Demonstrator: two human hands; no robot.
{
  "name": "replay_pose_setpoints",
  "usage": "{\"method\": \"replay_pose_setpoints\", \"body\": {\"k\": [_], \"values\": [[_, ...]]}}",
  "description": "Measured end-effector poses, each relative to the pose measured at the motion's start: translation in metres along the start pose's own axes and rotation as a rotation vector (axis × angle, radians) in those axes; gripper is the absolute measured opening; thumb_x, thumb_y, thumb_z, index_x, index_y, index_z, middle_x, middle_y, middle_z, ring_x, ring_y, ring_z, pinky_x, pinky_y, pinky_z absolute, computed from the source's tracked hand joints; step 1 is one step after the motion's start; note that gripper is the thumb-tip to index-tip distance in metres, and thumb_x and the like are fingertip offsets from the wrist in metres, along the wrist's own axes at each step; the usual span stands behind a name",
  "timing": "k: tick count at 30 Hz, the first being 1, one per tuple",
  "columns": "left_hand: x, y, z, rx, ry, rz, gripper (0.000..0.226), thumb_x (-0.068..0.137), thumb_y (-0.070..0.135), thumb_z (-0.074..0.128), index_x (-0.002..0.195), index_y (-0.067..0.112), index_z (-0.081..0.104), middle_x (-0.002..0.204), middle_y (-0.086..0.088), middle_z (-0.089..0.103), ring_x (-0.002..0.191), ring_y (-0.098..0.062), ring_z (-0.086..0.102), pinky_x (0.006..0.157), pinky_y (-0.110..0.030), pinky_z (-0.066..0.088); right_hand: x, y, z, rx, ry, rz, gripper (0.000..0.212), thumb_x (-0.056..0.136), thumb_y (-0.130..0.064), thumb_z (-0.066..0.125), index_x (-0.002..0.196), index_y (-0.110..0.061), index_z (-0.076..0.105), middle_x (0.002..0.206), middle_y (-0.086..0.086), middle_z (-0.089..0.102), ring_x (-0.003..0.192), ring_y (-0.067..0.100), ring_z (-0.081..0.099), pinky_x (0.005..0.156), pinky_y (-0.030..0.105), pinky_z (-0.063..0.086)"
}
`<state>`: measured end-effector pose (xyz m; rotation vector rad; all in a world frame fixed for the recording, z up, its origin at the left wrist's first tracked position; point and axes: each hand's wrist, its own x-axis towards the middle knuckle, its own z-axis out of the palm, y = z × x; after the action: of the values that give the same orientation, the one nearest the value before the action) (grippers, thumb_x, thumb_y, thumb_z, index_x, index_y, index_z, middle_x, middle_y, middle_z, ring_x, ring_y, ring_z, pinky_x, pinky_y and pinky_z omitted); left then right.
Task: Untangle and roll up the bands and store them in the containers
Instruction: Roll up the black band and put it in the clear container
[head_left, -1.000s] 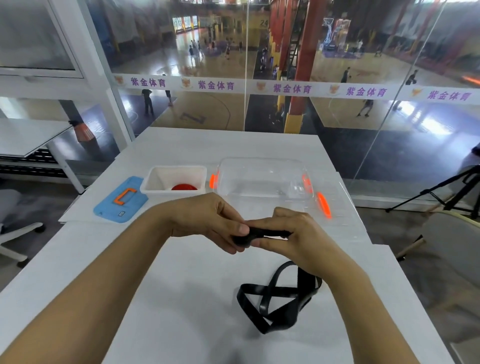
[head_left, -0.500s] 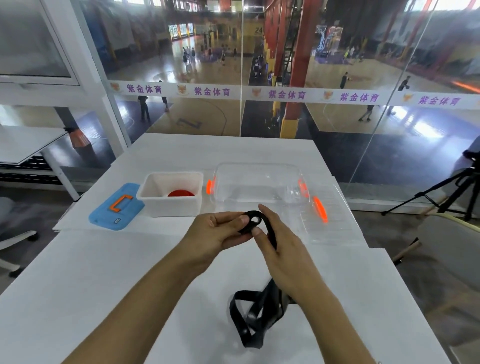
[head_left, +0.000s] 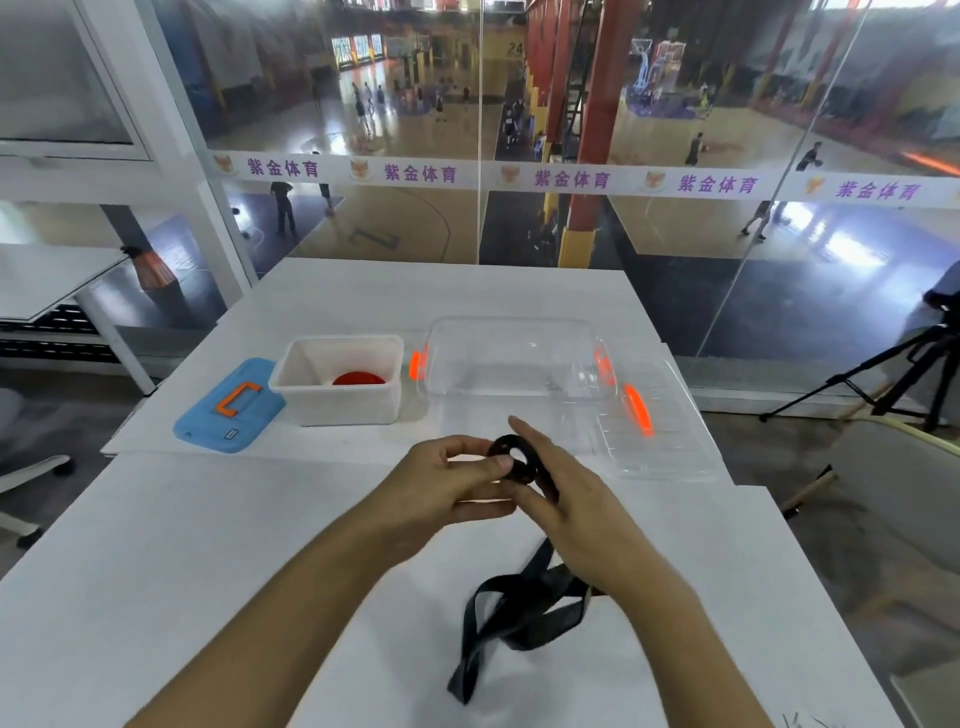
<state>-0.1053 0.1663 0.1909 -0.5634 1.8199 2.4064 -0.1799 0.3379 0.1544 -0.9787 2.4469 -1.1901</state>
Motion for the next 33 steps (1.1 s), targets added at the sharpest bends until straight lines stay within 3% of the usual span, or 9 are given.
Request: {"method": "replay_pose_setpoints", "body": {"k": [5,8,12,16,19,23,26,29,33], "values": [[-0.001,0.025,-0.021,0.369,-0.223,-0.036,0.026,0.093,0.022,0.072,0.116,0.009,0.075,0.112,-0.012,0.078,0.109,-0.026,0.074,0.097,-0.041,0.058,0.008,-0.004,-0.024,-0.109,-0.225,-0.066,0.063,0.099,-0.050,0.060,0.149,-0.069,0.026,0.118,-0.009,0.060,0.105,0.007,0.058,0.101,0.034,0.049],[-0.001,0.033,-0.020,0.450,-0.188,0.028,0.022,0.090,0.016,0.075,0.110,0.006,0.078,0.104,-0.012,0.080,0.100,-0.026,0.077,0.090,-0.037,0.062,0.010,-0.012,-0.027,-0.105,-0.234,-0.102,0.070,0.097,-0.042,0.068,0.150,-0.066,0.029,0.109,-0.006,0.060,0.093,0.006,0.055,0.092,0.027,0.049],[-0.003,0.027,-0.010,0.310,-0.102,0.149,0.021,0.091,0.013,0.073,0.110,0.007,0.078,0.101,-0.012,0.081,0.096,-0.025,0.078,0.083,-0.028,0.062,0.009,-0.016,-0.025,-0.023,-0.091,-0.109,0.070,0.095,-0.038,0.072,0.153,-0.055,0.036,0.101,-0.008,0.062,0.082,0.000,0.054,0.079,0.015,0.042],[-0.002,0.009,0.008,0.114,0.041,0.229,0.021,0.089,0.016,0.073,0.108,0.010,0.079,0.099,-0.011,0.081,0.093,-0.023,0.078,0.082,-0.032,0.061,0.004,-0.019,-0.013,0.066,0.101,-0.051,0.066,0.085,-0.048,0.078,0.142,-0.054,0.045,0.096,-0.010,0.067,0.078,0.007,0.057,0.078,0.023,0.052],[0.001,0.000,0.022,-0.020,0.186,0.255,0.019,0.090,0.012,0.073,0.108,0.007,0.078,0.096,-0.013,0.081,0.086,-0.025,0.079,0.075,-0.026,0.061,-0.001,-0.021,0.001,0.025,0.211,0.050,0.067,0.086,-0.052,0.073,0.144,-0.054,0.038,0.077,-0.020,0.053,0.075,0.007,0.054,0.081,0.032,0.055],[0.003,-0.010,0.033,-0.094,0.290,0.297,0.014,0.091,0.014,0.074,0.103,0.010,0.079,0.095,-0.010,0.082,0.091,-0.026,0.079,0.077,-0.026,0.062,-0.002,-0.021,0.020,0.079,0.344,0.100,0.069,0.090,-0.054,0.066,0.149,-0.058,0.029,0.113,-0.023,0.058,0.106,0.005,0.059,0.097,0.035,0.052],[0.004,-0.014,0.036,-0.115,0.289,0.293,0.013,0.093,0.018,0.072,0.103,0.014,0.078,0.095,-0.009,0.082,0.092,-0.025,0.079,0.079,-0.028,0.062,-0.002,-0.019,0.031,0.087,0.386,0.050,0.064,0.096,-0.044,0.064,0.151,-0.055,0.033,0.120,-0.017,0.057,0.101,-0.001,0.057,0.090,0.024,0.050],[0.006,-0.010,0.025,-0.042,0.184,0.207,0.023,0.096,0.024,0.067,0.111,0.009,0.075,0.101,-0.014,0.080,0.097,-0.032,0.077,0.081,-0.034,0.063,0.002,-0.007,0.017,0.101,0.260,-0.011,0.062,0.100,-0.034,0.064,0.150,-0.057,0.036,0.117,-0.015,0.059,0.107,0.000,0.059,0.092,0.026,0.052],[0.004,0.006,-0.007,0.167,-0.106,0.048,0.025,0.097,0.016,0.066,0.118,0.003,0.070,0.113,-0.015,0.077,0.106,-0.030,0.075,0.091,-0.037,0.061,0.006,0.006,-0.017,-0.038,-0.059,-0.090,0.063,0.098,-0.042,0.066,0.148,-0.065,0.035,0.113,-0.004,0.064,0.098,0.010,0.059,0.095,0.035,0.052]]}}
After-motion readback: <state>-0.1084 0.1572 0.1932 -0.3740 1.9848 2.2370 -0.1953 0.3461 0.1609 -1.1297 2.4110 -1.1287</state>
